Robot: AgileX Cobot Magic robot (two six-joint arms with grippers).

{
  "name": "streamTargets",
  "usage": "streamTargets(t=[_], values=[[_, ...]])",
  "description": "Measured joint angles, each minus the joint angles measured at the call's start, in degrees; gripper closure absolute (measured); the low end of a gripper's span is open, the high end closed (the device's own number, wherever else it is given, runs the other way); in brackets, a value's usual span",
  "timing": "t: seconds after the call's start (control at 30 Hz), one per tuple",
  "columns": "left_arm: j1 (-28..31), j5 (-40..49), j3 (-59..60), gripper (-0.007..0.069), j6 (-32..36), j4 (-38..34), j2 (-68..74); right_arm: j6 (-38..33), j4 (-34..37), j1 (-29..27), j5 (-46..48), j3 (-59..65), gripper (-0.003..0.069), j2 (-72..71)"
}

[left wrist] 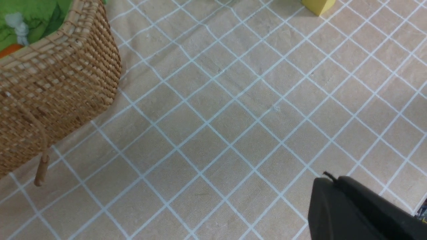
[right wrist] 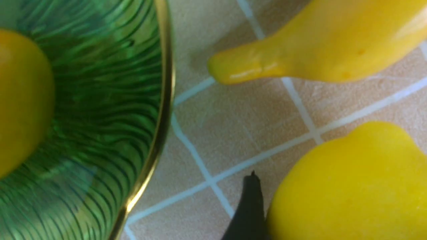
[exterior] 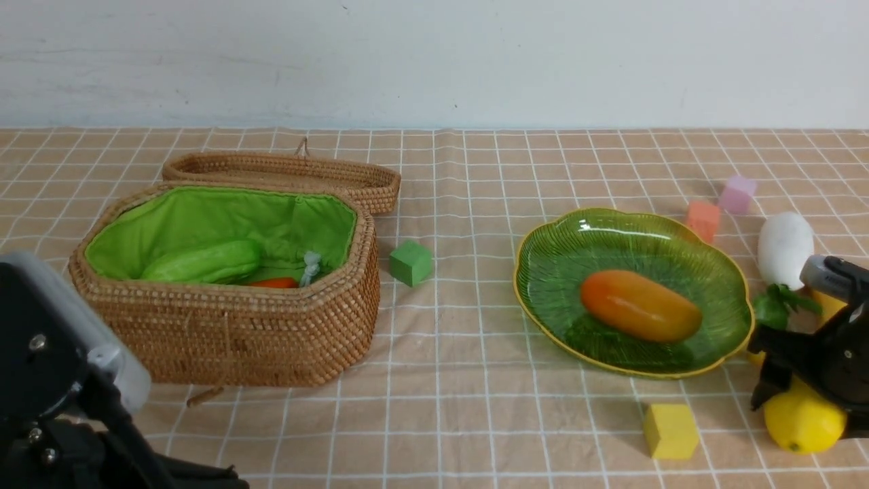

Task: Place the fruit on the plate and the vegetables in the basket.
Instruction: Use the right arm to grab a lemon and put it into the right plate

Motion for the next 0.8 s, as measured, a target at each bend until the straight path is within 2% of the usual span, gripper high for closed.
streamTargets(t=[0.2, 0.27, 0.37, 0.5, 0.67, 0.73, 0.8], values=[[0.00, -0.44, 0.00, 0.0638, 0.00, -0.01, 0.00, -2.44, 0.29, 1.14, 8.59, -1.09, 0.0085, -6.94], [0.00, -1.61, 0.00, 0.0638, 0.00, -0.01, 0.00, -3.56, 0.50, 2.48, 8.04, -2.81, 0.0085, -9.88], [0.00, -4.43, 0.00, 0.0638, 0.00, -0.01, 0.00, -9.15, 1.11, 4.76, 4.09, -8.49, 0.0085, -10.71], [0.00, -5.85, 0.00, 0.0638, 0.00, -0.08, 0.00, -17.94, 3.63, 6.21, 0.46, -17.71, 0.0085, -3.23], [0.00, -5.85, 0.00, 0.0638, 0.00, -0.38, 0.00, -22.06, 6.44, 6.27, -1.01, -27.94, 0.0085, 9.25], [0.00, -5.85, 0.00, 0.0638, 0.00, -0.40, 0.00, -22.25, 6.73, 6.27, -0.75, -29.92, 0.0069, 11.60], [0.00, -5.85, 0.00, 0.0638, 0.00, -0.59, 0.00, -22.32, 6.78, 6.27, 1.39, -32.79, 0.0003, 14.58]])
